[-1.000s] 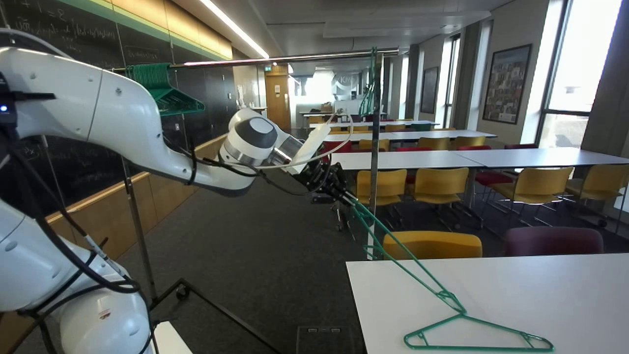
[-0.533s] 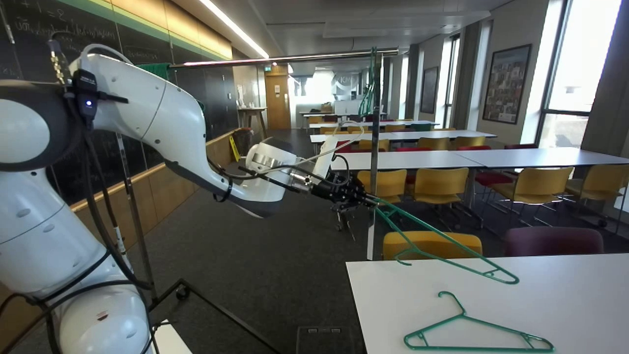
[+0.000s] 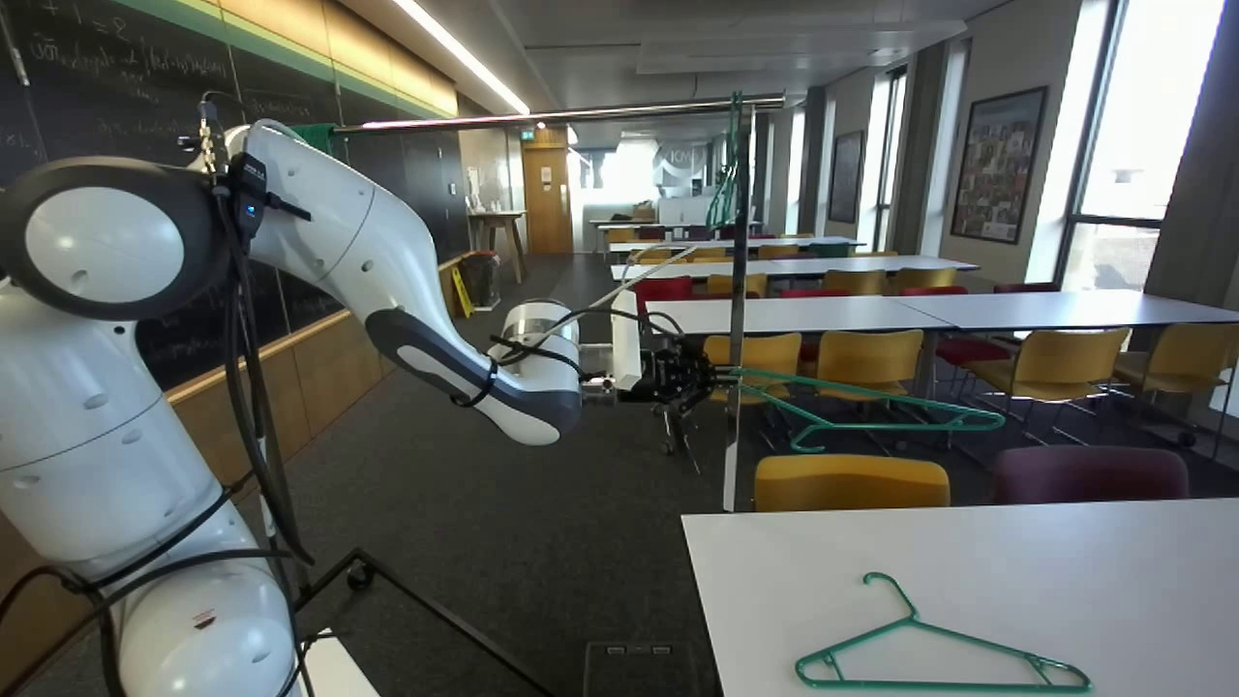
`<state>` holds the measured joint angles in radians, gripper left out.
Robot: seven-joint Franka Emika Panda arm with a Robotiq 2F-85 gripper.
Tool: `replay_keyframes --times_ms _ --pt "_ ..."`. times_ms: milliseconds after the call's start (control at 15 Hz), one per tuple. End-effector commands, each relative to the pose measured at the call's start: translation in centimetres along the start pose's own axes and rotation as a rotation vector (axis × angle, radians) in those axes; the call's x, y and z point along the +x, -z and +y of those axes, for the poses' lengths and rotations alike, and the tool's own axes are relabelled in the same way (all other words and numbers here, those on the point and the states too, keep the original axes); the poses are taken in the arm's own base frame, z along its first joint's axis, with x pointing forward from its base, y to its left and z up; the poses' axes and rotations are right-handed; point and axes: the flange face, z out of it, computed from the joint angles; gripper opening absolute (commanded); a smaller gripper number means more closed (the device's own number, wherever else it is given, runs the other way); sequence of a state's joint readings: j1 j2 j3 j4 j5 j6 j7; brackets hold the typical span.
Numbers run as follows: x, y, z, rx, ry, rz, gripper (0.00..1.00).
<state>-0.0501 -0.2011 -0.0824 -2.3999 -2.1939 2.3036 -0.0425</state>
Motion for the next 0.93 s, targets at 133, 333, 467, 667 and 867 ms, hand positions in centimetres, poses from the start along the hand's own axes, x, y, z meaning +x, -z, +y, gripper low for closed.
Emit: replay_keyframes --times_ms 133,333,467,667,867 --pt "0.6 0.6 -1.5 0.200 -0.260 -0.012 0.02" --pt "0.1 0.4 -1.6 0.331 -0.393 -0.005 0.02" --pt "-0.2 0.4 -1.5 0.398 -0.484 -0.010 0.02" --pt "-0.3 0.5 -1.3 0.480 -0.629 -0.029 0.02" --pt "-0.3 0.6 -0.9 0.531 -0.783 -0.042 0.02"
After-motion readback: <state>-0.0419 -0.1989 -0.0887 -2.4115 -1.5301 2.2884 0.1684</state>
